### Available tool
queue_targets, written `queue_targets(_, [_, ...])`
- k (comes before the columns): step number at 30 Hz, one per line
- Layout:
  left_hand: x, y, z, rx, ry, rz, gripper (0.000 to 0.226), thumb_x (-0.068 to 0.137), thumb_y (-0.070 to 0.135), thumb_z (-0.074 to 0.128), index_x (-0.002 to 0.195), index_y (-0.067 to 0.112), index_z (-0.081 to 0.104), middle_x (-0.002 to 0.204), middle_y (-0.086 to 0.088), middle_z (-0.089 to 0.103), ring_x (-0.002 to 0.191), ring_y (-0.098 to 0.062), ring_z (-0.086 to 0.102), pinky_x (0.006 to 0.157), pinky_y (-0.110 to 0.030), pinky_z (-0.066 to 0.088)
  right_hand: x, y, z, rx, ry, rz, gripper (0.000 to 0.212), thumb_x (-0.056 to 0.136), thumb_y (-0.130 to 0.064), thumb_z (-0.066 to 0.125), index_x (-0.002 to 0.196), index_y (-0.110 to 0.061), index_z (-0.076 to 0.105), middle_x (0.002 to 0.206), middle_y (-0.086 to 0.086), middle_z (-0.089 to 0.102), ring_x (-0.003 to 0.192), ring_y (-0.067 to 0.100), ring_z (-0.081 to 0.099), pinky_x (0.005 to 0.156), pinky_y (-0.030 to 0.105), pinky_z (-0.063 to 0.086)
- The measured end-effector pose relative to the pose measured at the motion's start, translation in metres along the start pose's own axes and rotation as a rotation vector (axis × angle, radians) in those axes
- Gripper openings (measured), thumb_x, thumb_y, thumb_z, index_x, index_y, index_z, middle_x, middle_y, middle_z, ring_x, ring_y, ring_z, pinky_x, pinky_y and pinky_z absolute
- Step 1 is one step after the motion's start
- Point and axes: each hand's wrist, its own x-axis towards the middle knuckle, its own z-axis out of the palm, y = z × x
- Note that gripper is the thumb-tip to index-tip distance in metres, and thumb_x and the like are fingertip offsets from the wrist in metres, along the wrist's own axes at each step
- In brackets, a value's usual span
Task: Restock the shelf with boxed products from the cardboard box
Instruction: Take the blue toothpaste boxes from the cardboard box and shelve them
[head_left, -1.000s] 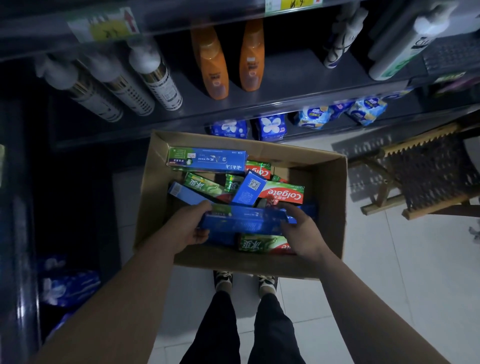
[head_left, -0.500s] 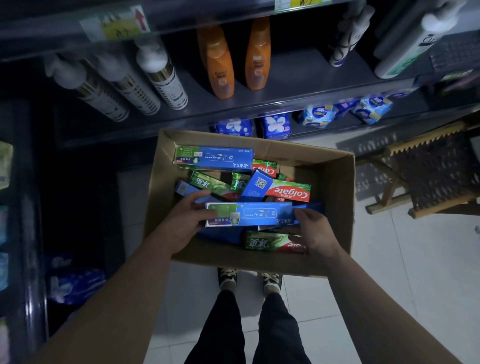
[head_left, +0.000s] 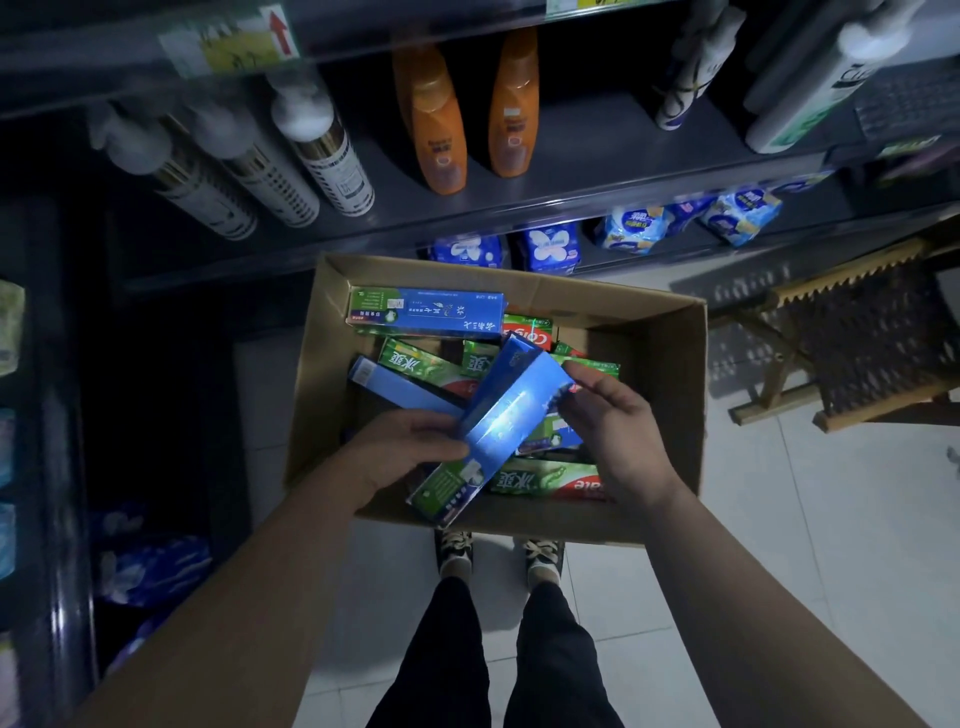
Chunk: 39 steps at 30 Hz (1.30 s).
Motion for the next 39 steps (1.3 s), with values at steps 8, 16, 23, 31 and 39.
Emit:
queue_targets(8, [0.000,0.017,0.008,-0.445,0.016,0.106,0.030,0.088,0.000,0.058,0.113,0.017,0.056,0.098,-0.009,0.071,0.089,-0.026,0.068,0.077,-0.041,0.056,0.006,0.001,-0.009,-0.313,0.002,0.041,0.026,0.094,-0.004,0.056,0.114,-0.017,0.064,0.113,0.006,0.067,0.089,0.014,0.068,0.068,0.020,0.051])
queue_targets(16, [0.012,0.007,0.005,-0.522,0.130,0.133,0.027,0.084,0.004,0.063,0.109,0.012,0.055,0.101,-0.011,0.068,0.088,-0.028,0.067,0.085,-0.046,0.051,0.017,0.025,-0.026,-1.097,-0.073,-0.043,0.063,0.086,0.014,0.047,0.136,-0.024,0.051,0.137,0.004,0.049,0.122,0.023,0.050,0.088,0.023,0.046])
queue_targets(23, [0.023,-0.011,0.000,-0.500,0.232,0.133,0.028,0.084,-0.003,0.061,0.110,0.003,0.053,0.106,-0.015,0.067,0.091,-0.027,0.066,0.086,-0.041,0.052,0.047,0.052,-0.025,-1.613,-0.117,-0.252,0.062,0.089,-0.017,0.061,0.144,-0.031,0.038,0.148,-0.003,0.037,0.131,0.024,0.028,0.104,0.035,0.030])
queue_targets(31, [0.010,-0.007,-0.005,-0.556,0.202,0.150,0.024,0.087,0.002,0.056,0.111,0.008,0.058,0.091,-0.010,0.068,0.075,-0.018,0.065,0.071,-0.031,0.050,0.056,0.047,-0.015,-1.739,-0.239,-0.361,0.037,0.089,-0.021,0.057,0.126,-0.017,0.051,0.129,0.005,0.057,0.118,0.024,0.050,0.099,0.034,0.036])
queue_targets(39, [-0.008,-0.004,-0.012,-0.562,0.207,0.165,0.020,0.086,-0.002,0.057,0.103,0.008,0.061,0.090,-0.011,0.069,0.080,-0.026,0.063,0.083,-0.043,0.047,0.070,0.049,-0.009,-1.916,-0.383,-0.300,0.062,0.086,-0.026,0.063,0.141,-0.027,0.035,0.141,0.003,0.043,0.131,0.025,0.038,0.106,0.038,0.032])
